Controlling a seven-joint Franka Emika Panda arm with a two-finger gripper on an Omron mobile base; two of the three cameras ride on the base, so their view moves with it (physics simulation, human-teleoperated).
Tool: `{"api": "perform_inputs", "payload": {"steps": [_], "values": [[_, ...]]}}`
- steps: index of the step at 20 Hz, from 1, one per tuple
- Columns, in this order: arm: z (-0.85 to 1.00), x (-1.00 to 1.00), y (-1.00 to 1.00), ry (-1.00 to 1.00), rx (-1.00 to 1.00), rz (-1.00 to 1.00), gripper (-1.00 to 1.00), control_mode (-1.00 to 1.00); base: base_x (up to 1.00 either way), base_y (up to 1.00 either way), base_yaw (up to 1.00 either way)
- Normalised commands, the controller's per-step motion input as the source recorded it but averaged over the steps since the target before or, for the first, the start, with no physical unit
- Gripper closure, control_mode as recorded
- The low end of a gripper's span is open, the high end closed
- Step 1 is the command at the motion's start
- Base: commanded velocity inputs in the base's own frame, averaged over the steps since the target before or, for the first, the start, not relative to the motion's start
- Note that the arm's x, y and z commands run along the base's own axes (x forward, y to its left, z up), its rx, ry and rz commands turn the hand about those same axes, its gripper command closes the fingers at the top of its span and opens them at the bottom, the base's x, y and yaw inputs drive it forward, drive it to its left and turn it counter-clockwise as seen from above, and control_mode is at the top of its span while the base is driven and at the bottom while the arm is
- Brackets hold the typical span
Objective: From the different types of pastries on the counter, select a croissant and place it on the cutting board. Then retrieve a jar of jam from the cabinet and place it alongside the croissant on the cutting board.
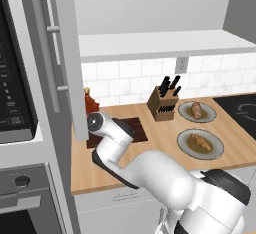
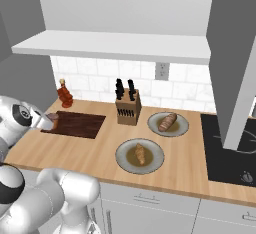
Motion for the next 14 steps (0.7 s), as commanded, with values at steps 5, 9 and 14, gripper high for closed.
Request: {"api": "perform_inputs", "payload": {"steps": [5,9,14], "values": [[-0.23,0.21,0.05,0.04,-0.01,0.00,1.00,-1.00,0.00,0.00,0.00],[0.48,0.16,0.19,-0.19,0.03,-0.03,1.00,-1.00,0.00,0.00,0.00],[-0.01,0.20,0.13,-0.07,0.01,-0.03,1.00,-1.00,0.00,0.00,0.00]]}}
